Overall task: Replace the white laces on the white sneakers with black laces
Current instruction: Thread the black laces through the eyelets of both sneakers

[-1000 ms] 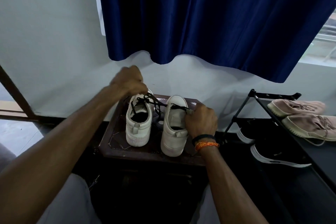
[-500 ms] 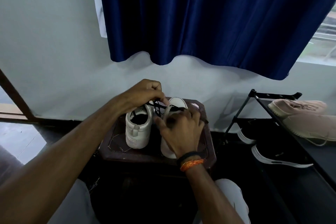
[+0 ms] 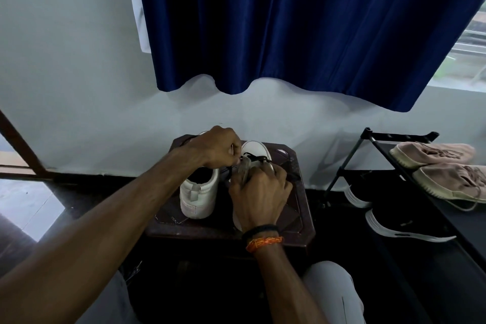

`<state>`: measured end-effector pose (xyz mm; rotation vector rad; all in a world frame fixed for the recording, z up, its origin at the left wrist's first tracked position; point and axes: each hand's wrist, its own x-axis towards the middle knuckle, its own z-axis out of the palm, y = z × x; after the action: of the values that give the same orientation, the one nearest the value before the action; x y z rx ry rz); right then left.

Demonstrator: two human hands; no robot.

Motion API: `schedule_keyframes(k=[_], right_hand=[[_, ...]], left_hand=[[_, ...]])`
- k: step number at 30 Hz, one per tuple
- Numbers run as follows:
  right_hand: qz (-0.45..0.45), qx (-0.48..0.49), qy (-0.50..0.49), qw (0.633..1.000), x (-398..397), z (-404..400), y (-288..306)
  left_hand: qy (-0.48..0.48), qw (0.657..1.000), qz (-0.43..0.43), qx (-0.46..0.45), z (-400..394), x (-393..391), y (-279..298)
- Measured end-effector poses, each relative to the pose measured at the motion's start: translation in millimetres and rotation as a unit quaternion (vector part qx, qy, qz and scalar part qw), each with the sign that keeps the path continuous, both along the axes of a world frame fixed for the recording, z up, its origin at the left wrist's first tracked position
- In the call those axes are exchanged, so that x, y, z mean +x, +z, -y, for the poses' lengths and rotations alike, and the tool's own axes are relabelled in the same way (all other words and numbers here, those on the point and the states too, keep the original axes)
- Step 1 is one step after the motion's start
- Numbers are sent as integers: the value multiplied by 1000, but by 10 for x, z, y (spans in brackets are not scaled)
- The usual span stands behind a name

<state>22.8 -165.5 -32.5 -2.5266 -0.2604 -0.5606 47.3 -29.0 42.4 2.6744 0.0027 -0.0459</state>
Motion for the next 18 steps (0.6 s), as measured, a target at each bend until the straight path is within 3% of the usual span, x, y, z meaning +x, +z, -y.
schedule_keyframes(k=[9,14,18], right_hand=[[1,-39,-41,998,15,8,-39],[1,-16,-43,999,0,-4,-32],[1,-2,-44,999,3,1,-46]], left_hand=[[109,992,30,60,-384,-172,275],[288,948,62,121,-685,-367,523],[192,980,47,9,-600,-391,528]])
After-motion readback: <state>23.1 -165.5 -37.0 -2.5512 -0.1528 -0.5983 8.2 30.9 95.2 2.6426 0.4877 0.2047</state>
